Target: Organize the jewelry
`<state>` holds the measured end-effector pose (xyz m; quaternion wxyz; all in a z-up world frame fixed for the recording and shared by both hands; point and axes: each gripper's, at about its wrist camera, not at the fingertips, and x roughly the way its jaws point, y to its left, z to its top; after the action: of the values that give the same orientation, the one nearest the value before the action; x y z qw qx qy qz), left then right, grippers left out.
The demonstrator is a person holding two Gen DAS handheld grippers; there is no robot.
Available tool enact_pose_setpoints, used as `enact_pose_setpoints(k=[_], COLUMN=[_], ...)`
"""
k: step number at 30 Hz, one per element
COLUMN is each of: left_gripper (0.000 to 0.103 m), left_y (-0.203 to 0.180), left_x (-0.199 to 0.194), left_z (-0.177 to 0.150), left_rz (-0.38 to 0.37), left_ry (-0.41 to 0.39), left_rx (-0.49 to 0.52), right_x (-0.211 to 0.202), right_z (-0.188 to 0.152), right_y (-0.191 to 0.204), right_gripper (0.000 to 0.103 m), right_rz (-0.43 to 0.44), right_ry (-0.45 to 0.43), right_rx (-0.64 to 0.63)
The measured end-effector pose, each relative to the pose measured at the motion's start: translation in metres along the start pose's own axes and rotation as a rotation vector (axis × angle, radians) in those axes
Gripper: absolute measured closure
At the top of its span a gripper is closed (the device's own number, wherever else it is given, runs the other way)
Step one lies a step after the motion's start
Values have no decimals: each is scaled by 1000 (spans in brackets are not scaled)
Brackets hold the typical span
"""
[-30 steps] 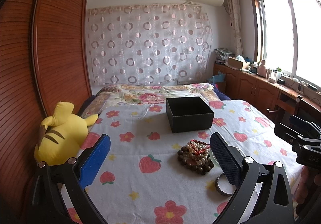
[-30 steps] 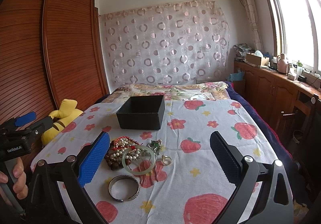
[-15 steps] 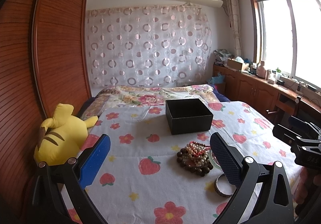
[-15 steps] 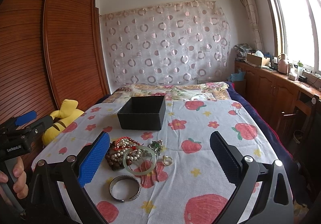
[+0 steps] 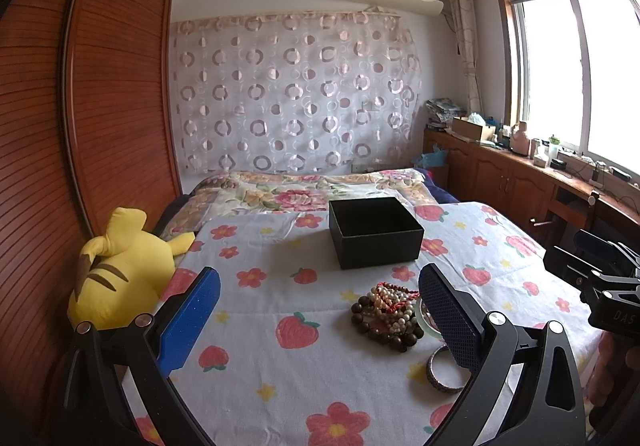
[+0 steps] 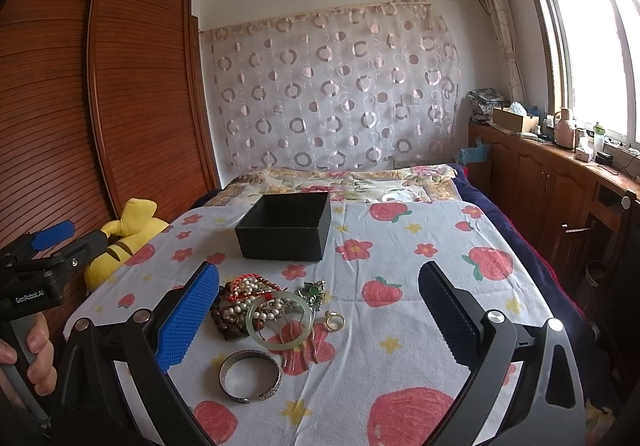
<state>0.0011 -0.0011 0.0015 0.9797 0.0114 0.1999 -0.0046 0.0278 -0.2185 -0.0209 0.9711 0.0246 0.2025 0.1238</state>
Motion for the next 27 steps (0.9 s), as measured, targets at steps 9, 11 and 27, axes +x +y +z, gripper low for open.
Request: enact_pose_setpoints(k=[9,11,27], left_gripper=[7,7,7], left_y=[0,0,-3], left_x=[0,0,5], left_z=[0,0,-6], left_rz=[0,0,-4], left_ry=[-1,-1,32], left_rx=[0,0,3], right_x=[-1,-1,2], right_z=[0,0,-8], right_y=[0,0,0], right_gripper=[2,2,2], right_rz=[1,1,0], right_ry=[0,-1,18], right_rx=[-1,-1,-14])
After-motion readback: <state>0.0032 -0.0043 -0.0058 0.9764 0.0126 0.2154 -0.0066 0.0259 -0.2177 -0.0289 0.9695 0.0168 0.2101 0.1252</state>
